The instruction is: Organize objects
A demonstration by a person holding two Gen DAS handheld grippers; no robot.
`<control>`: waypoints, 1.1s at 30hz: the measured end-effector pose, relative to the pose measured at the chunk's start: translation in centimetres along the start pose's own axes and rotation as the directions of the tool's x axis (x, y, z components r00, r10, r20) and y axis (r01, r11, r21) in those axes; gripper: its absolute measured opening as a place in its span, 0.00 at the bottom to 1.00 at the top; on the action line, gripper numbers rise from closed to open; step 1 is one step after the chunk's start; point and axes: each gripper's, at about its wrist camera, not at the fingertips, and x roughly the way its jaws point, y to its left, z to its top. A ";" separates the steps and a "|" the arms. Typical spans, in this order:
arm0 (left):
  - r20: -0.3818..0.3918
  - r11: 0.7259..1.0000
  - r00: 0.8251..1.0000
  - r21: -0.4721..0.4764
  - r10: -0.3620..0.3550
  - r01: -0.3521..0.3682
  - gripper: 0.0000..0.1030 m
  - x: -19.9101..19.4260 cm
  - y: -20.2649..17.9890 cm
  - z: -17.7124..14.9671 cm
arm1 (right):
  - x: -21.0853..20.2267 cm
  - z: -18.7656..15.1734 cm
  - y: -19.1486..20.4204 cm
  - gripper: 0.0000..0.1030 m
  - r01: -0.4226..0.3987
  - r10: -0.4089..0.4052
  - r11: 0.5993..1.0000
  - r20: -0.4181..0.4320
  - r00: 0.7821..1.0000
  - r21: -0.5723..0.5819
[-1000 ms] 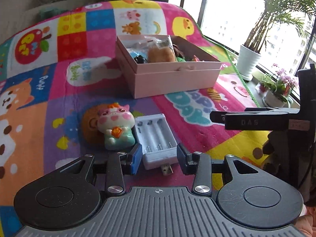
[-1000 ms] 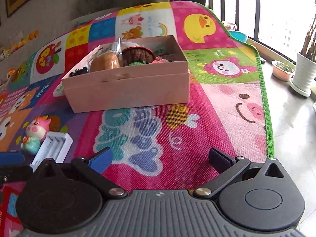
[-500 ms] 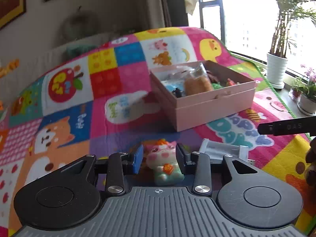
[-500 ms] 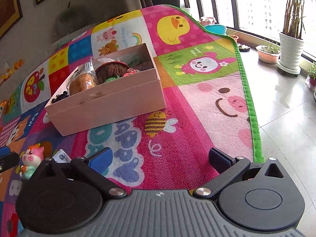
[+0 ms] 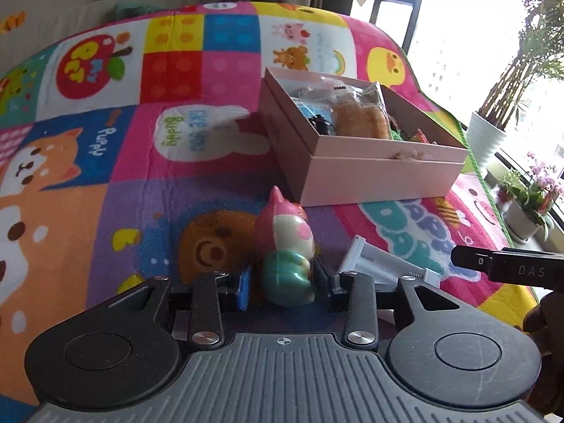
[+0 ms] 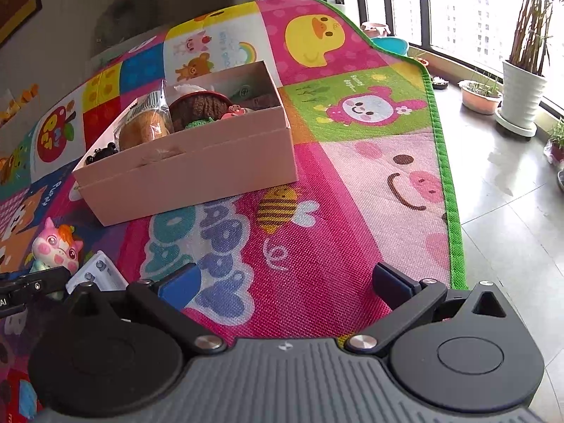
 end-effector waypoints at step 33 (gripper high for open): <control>0.001 0.999 1.000 -0.053 0.007 -0.007 0.34 -3.0 3.2 -1.9 | -3.5 -2.0 9.8 1.00 -0.143 0.219 0.832 0.081 0.972 -0.536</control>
